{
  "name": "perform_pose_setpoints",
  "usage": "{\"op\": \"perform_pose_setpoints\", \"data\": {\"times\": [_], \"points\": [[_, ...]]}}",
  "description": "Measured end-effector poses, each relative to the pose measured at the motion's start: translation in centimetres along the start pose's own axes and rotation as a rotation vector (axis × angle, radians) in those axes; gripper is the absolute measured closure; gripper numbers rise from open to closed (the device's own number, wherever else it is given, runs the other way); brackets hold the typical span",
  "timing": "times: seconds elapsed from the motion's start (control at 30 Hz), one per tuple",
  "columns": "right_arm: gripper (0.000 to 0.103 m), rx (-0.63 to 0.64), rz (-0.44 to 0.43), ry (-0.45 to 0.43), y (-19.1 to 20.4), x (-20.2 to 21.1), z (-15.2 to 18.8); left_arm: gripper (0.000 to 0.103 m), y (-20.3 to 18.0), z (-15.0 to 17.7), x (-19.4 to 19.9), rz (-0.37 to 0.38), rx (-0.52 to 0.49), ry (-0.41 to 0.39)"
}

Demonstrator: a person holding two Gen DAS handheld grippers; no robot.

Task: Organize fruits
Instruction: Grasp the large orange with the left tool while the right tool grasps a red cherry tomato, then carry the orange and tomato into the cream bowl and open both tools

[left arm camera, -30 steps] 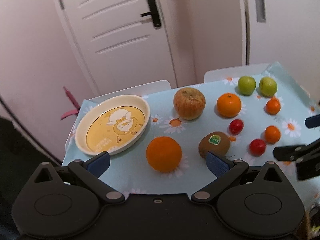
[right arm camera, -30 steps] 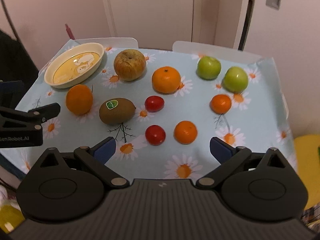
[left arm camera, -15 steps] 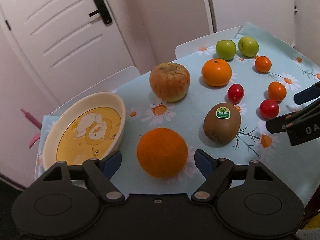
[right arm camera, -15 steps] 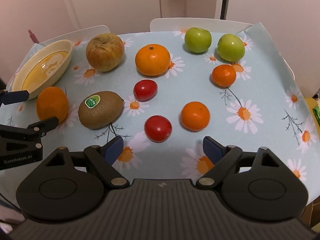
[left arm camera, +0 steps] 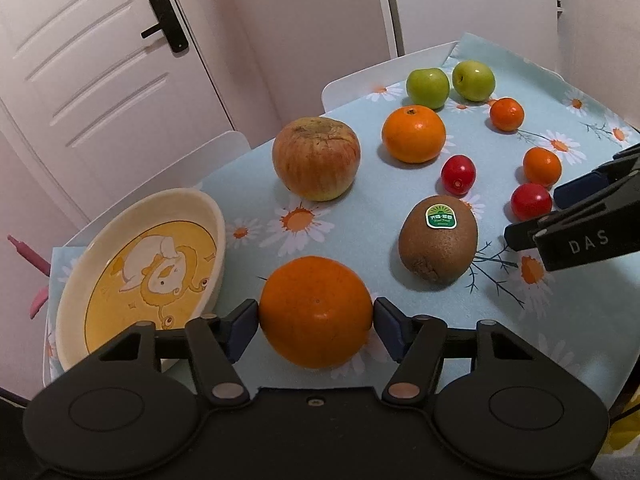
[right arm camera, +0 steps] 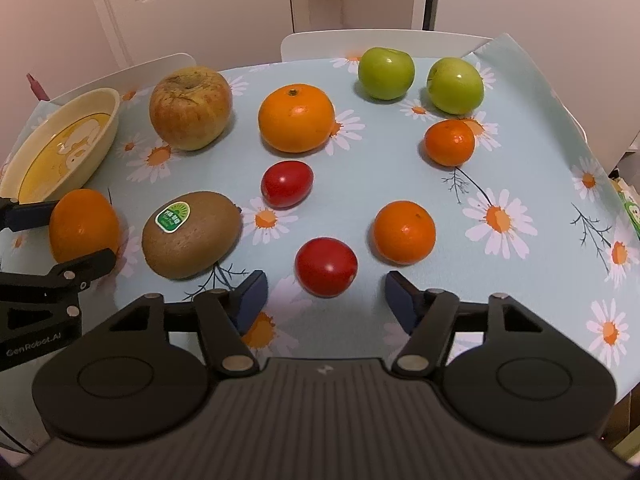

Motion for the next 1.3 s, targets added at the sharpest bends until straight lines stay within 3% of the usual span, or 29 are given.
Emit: {"op": "perform_pose_setpoints", "data": {"times": [0.37,0.43,0.5,0.97,1.3], "points": [[0.037,0.029,-0.007,-0.018,-0.2,-0.1,-0.2,0.037,-0.1,0.2,0.3,-0.020,0.025,0.003],[0.041,0.038,-0.014,-0.021,-0.1,-0.2,-0.3,0.037,-0.2,0.4,0.5,-0.027,0.030,0.005],[0.055,0.053,-0.025,-0.026,-0.1,-0.1,-0.3,0.037,-0.3,0.5,0.7,-0.035,0.040,0.009],[0.055,0.157,-0.141,-0.061,0.3,2.6,-2.4,0.037,-0.7,0.3,4.7,-0.132,0.194,0.017],[0.055,0.351,-0.321,-0.163,3.0,7.3,-7.9,0.037,1.0,-2.7,10.8,-0.321,0.401,-0.066]]}}
Point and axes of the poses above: each gripper's, at about its wrist camera, not at the fingertips, and x roughly against the way its jaws point, y to its left, z to its underside, the point moved 5 cm from there along -x, roughly the way its jaws point, and after that the axes turned 4 degrees about -y, right-handed, at the moved point
